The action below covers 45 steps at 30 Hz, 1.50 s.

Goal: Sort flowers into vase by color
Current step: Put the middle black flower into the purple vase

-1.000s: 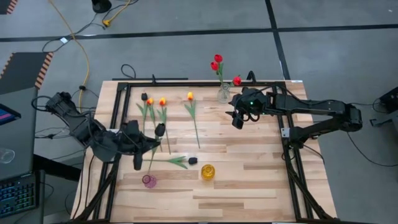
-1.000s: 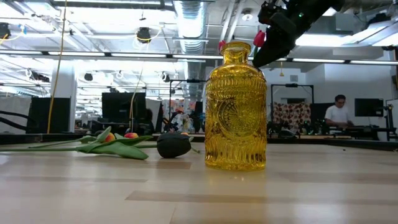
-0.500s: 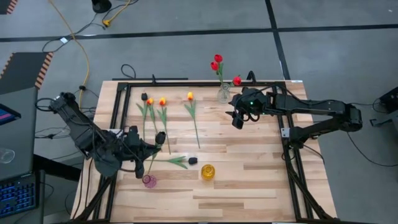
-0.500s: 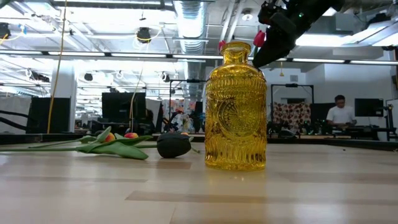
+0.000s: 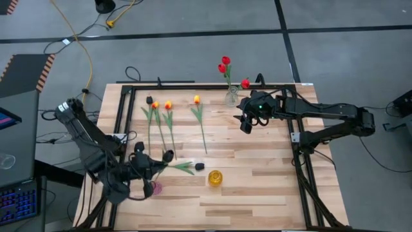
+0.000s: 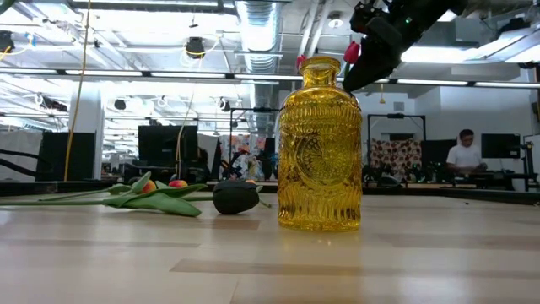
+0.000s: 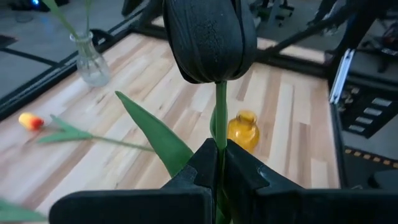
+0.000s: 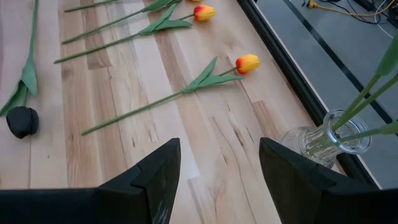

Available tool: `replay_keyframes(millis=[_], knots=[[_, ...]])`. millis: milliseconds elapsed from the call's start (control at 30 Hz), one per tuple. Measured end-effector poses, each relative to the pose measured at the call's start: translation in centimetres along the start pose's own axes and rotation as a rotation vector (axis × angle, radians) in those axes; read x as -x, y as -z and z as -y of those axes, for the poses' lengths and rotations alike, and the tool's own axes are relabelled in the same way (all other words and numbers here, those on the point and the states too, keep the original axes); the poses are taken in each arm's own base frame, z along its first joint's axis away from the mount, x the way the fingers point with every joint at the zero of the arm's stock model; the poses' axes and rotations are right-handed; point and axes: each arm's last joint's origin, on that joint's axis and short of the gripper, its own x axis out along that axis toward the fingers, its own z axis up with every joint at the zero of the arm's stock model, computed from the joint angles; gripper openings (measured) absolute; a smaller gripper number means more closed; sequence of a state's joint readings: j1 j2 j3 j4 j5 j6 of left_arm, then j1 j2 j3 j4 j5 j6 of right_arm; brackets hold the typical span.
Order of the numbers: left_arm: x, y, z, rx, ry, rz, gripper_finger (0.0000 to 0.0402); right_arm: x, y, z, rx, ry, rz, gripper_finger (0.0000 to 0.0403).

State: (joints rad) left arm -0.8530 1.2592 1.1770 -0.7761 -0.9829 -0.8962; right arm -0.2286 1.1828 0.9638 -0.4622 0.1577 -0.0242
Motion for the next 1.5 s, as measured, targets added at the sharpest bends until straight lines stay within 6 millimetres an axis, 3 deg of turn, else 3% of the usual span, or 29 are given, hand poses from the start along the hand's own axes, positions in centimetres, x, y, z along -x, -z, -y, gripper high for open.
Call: replay_keyframes(millis=[467, 1100, 1500], knots=[[-0.6, 3.5, 2.6, -0.066, 0.000, -0.062, 0.0004, 0.0, 0.0, 0.0, 0.000, 0.000, 0.000, 0.0246], [-1.0, 3.4, 2.6, -0.054, 0.000, -0.085, 0.0007, 0.0, 0.0, 0.0, 0.000, 0.000, 0.000, 0.0246], [-1.0, 3.5, 2.6, -0.059, 0.045, -0.161, 0.0088, 0.0, 0.0, 0.0, 0.000, 0.000, 0.000, 0.0246]])
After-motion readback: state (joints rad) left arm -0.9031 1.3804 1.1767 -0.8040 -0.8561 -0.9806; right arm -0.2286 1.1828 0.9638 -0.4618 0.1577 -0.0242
